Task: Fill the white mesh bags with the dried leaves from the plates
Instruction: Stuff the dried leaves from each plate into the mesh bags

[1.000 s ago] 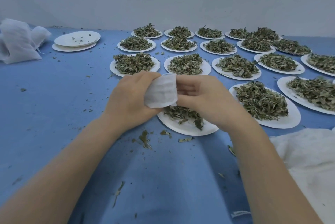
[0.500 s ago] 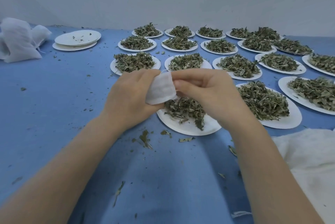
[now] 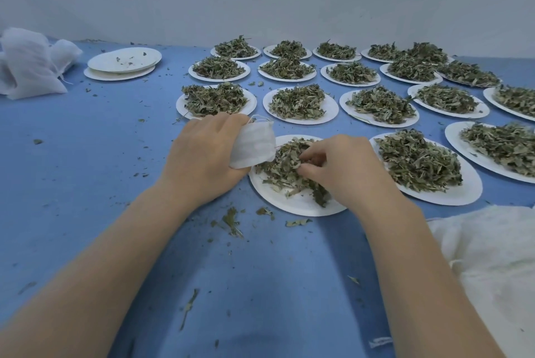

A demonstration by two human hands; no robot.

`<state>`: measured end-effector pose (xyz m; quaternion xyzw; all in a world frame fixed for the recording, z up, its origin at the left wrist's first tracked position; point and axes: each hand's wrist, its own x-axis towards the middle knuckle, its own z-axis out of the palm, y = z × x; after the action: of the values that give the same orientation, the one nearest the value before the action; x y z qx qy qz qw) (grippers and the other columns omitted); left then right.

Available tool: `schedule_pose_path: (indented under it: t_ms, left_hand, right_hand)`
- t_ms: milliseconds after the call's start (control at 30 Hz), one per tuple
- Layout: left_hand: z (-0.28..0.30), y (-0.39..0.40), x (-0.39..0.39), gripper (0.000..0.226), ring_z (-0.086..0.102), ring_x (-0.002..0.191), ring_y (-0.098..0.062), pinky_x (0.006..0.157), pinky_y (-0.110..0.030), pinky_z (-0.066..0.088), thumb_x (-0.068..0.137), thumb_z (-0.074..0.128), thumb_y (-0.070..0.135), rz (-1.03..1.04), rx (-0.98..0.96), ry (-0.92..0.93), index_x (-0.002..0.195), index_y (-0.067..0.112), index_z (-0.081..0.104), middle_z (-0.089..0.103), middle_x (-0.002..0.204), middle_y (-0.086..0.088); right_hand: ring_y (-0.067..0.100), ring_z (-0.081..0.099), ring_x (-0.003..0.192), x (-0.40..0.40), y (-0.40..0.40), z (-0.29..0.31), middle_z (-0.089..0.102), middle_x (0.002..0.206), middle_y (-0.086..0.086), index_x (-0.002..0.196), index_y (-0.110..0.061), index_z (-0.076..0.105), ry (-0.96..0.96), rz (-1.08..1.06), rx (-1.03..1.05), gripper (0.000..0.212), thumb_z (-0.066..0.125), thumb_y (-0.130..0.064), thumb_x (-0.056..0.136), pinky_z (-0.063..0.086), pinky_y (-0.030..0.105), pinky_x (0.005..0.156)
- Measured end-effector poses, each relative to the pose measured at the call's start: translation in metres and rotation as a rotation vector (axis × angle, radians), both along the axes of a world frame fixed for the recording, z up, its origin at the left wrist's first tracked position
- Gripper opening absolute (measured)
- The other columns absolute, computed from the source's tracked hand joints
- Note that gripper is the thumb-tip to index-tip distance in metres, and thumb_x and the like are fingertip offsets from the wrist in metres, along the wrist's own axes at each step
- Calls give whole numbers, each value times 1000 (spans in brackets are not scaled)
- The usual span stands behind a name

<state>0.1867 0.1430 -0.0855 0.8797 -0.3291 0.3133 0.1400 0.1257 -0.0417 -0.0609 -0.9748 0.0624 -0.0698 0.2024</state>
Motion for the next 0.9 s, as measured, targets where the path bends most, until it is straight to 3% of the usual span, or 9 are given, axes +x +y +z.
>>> schedule_pose_path:
  t_ms: [133, 233, 333, 433, 600, 767, 900]
  left_hand:
    - [-1, 0, 1, 52, 62, 81, -38, 74, -45, 47, 63, 82, 18, 3, 8, 18, 106, -1, 60, 65, 93, -17]
    - [-2, 1, 2, 51, 61, 82, -38, 74, -45, 46, 65, 80, 20, 8, 10, 31, 108, 0, 59, 65, 93, -17]
    - [-2, 1, 3, 52, 61, 82, -37, 74, -45, 46, 66, 80, 21, 7, 6, 43, 108, 0, 59, 64, 94, -16]
    - [-2, 0, 2, 53, 61, 84, -36, 75, -43, 46, 66, 80, 25, -4, 1, 37, 108, 2, 59, 65, 95, -14]
    - [-4, -5, -2, 50, 62, 84, -35, 74, -39, 45, 67, 77, 28, -35, -58, 37, 107, 2, 60, 66, 96, -14]
    - [-4, -8, -7, 56, 60, 81, -35, 71, -33, 39, 62, 68, 35, -79, -136, 64, 110, 6, 59, 66, 97, -11]
    - [-6, -8, -5, 58, 61, 87, -36, 74, -34, 40, 64, 78, 28, -82, -138, 84, 114, 4, 58, 65, 103, -12]
  right_hand:
    - [19, 63, 81, 1, 0, 0, 70, 86, 3, 94, -17, 73, -8, -2, -32, 16, 58, -22, 91, 52, 27, 74]
    - [10, 53, 71, 1, -4, 3, 58, 74, -7, 97, -23, 72, -102, -23, 9, 17, 56, -23, 93, 38, 15, 59]
    - [9, 48, 78, -1, -8, 5, 57, 87, -4, 98, -21, 72, -245, -10, 44, 16, 56, -20, 94, 29, 16, 62]
    - [9, 48, 84, -1, -3, 4, 61, 99, -1, 100, -19, 71, -330, 43, 45, 16, 56, -17, 93, 31, 14, 69]
    - [1, 45, 74, 1, 13, 1, 59, 88, -7, 96, -17, 74, -466, 120, 154, 13, 64, -13, 88, 36, 6, 71]
    - [8, 62, 73, 0, 22, 1, 72, 83, -4, 93, -23, 76, -404, 162, 394, 16, 68, -13, 83, 49, 21, 73]
    - [-2, 66, 89, -4, 17, 7, 73, 90, -17, 98, -32, 73, -245, 305, 668, 31, 61, -6, 88, 52, 18, 81]
